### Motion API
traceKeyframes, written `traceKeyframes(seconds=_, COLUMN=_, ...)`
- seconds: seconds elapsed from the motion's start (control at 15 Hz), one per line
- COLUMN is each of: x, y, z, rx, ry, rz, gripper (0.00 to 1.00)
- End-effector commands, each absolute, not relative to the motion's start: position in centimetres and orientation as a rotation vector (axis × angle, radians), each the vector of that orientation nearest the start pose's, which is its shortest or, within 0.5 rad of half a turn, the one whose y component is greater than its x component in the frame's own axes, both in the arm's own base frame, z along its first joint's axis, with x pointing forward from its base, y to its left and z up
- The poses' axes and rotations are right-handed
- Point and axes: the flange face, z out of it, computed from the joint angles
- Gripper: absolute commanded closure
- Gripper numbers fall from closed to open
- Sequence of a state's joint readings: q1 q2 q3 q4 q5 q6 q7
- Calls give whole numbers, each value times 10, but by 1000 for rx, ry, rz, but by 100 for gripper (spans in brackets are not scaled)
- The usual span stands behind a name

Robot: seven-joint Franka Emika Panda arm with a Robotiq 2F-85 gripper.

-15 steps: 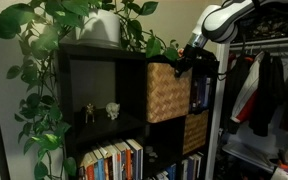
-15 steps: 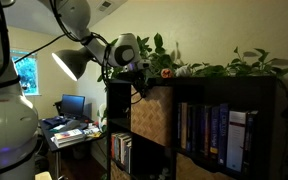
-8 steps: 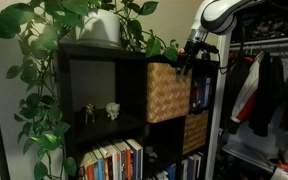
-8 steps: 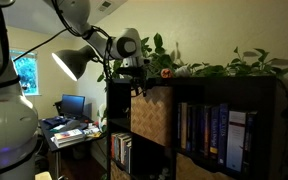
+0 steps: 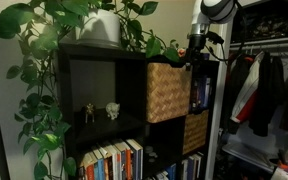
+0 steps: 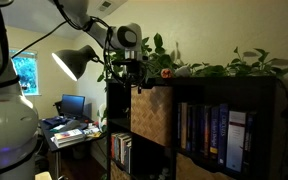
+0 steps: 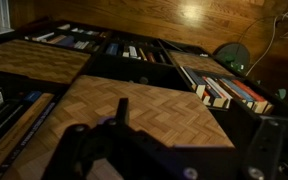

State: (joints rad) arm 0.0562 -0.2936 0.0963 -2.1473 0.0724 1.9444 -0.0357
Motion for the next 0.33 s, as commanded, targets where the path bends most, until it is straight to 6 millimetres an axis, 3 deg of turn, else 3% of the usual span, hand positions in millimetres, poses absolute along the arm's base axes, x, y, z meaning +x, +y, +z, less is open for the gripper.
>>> traceKeyframes(seconds=0.0, x=458, y=82, z=547, rx=-3094, ry=-321, rz=-75, gripper=0)
traceKeyframes(seconds=0.07, x=467, y=82, z=536, rx=-3088, ry=-281, rz=-101, gripper=0)
traceKeyframes(seconds=0.27, x=466, y=84, z=540, rx=-3088, ry=-301, rz=-93, gripper=0)
